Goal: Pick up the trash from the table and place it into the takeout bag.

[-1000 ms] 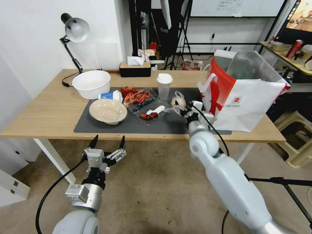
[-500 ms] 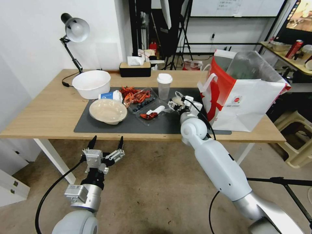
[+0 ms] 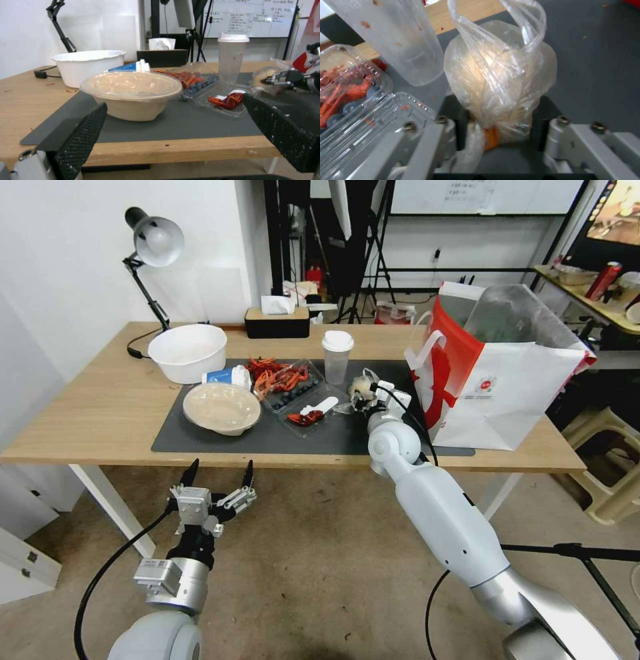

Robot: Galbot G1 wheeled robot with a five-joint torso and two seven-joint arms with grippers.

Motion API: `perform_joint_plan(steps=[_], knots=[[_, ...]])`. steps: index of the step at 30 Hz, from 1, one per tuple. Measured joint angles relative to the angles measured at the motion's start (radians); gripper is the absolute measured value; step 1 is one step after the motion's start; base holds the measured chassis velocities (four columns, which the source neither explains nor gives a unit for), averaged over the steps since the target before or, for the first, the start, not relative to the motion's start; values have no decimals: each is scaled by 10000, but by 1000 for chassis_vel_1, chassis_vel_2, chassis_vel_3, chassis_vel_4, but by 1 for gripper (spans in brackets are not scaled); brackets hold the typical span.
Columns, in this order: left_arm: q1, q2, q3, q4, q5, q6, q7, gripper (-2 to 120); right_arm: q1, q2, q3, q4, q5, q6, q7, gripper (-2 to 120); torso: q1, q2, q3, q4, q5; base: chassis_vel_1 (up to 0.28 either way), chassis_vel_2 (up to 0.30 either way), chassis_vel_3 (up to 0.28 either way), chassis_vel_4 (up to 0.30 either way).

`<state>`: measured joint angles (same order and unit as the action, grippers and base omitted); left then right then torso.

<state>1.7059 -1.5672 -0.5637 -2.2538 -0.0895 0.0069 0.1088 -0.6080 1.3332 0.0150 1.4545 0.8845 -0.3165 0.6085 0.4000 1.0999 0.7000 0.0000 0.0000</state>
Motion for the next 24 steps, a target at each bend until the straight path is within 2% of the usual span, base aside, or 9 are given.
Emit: perform_joint_plan(steps=[3,9,13,14,15,18,24], knots=[[13,-15,12,4,19,-25,-3,100,-118,-114,102,390,14,326,-216,17,1,0,0,-1,0,0,0,0,0],[21,-22,21,-18,33,-30,-4,99,-350,-411,224,1336,295,974,-1089,6,0,1,0,0,0,0,0,0,0],[28,-20,22,-57,37,-31,-4,99,-572,-711,373,2159,638,1207,-1878,5,0,2,-1,0,2,0,0,0,0],[36,-20,22,-74,40,-31,-5,100,-693,-948,469,2746,779,1396,-2556,5,0,2,-1,-1,1,0,0,0,0],[36,-20,22,-74,40,-31,-5,100,-693,-948,469,2746,779,1396,-2556,5,0,2,-1,-1,1,0,0,0,0],[53,-42,22,-91,56,-34,-5,99,-738,-1289,883,3823,801,1533,-3243,5,0,2,-1,1,1,0,0,0,0],[73,-81,54,-130,126,-42,-3,100,-435,-1738,1901,4743,161,928,-2769,5,0,2,0,3,3,0,0,0,0]])
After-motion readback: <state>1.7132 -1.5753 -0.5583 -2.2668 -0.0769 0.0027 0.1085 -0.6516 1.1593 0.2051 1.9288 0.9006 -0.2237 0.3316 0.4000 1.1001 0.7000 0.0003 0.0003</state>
